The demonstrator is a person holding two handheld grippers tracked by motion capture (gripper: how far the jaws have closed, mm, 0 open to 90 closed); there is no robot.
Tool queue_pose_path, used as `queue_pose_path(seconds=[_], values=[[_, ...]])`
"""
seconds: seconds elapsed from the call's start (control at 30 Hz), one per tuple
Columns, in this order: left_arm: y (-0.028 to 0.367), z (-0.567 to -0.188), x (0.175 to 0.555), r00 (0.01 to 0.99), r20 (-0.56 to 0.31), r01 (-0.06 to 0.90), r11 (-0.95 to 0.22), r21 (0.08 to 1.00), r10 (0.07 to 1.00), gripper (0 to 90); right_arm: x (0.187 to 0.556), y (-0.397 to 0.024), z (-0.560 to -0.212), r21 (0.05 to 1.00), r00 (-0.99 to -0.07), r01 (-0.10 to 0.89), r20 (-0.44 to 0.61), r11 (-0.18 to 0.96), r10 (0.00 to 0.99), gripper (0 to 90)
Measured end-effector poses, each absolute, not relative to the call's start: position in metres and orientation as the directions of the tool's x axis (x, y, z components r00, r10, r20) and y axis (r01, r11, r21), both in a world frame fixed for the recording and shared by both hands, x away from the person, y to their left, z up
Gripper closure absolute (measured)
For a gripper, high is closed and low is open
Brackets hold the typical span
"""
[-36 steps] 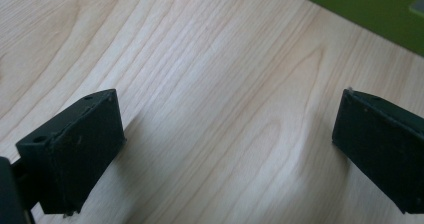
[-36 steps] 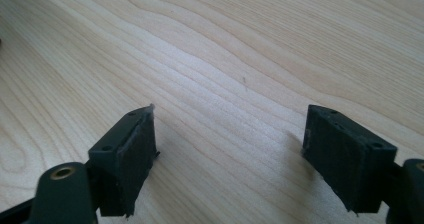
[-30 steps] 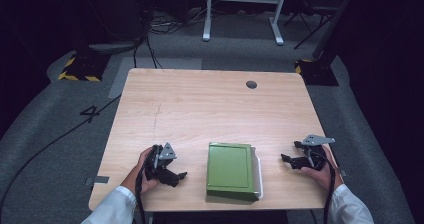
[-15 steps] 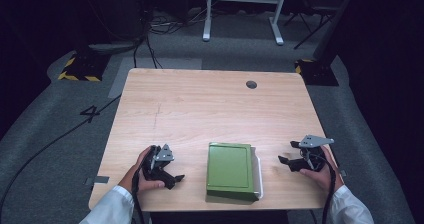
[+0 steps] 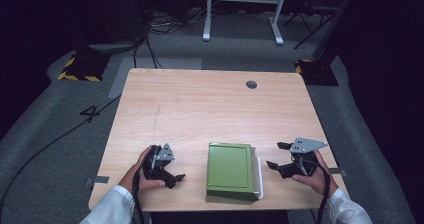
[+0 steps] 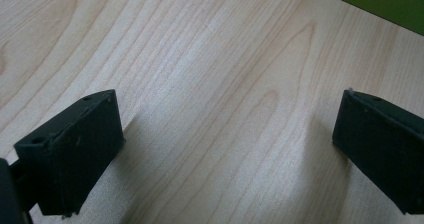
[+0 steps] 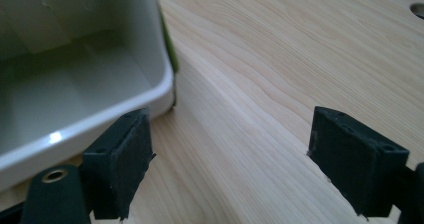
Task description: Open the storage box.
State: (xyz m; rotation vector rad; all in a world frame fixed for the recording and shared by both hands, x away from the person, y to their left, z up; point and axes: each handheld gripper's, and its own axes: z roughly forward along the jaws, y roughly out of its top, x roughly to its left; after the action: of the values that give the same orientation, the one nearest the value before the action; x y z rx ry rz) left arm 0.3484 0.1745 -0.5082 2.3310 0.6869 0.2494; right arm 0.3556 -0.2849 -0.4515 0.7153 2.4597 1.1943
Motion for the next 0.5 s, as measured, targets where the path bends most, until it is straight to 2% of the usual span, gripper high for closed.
queue_pose_path(seconds=[0.23, 0.5], values=[[0.174, -0.508, 0.348, 0.840, -0.008, 0.411, -0.625, 0.664, 0.543, 0.0, 0.348, -0.267, -0.442, 0.813, -0.851, 0.266, -0.054, 0.518, 0.522, 17.8], [0.174, -0.508, 0.348, 0.837, -0.008, 0.414, -0.623, 0.664, 0.547, 0.0, 0.347, -0.249, -0.447, 0.782, -0.859, 0.265, -0.075, 0.565, 0.506, 19.3]])
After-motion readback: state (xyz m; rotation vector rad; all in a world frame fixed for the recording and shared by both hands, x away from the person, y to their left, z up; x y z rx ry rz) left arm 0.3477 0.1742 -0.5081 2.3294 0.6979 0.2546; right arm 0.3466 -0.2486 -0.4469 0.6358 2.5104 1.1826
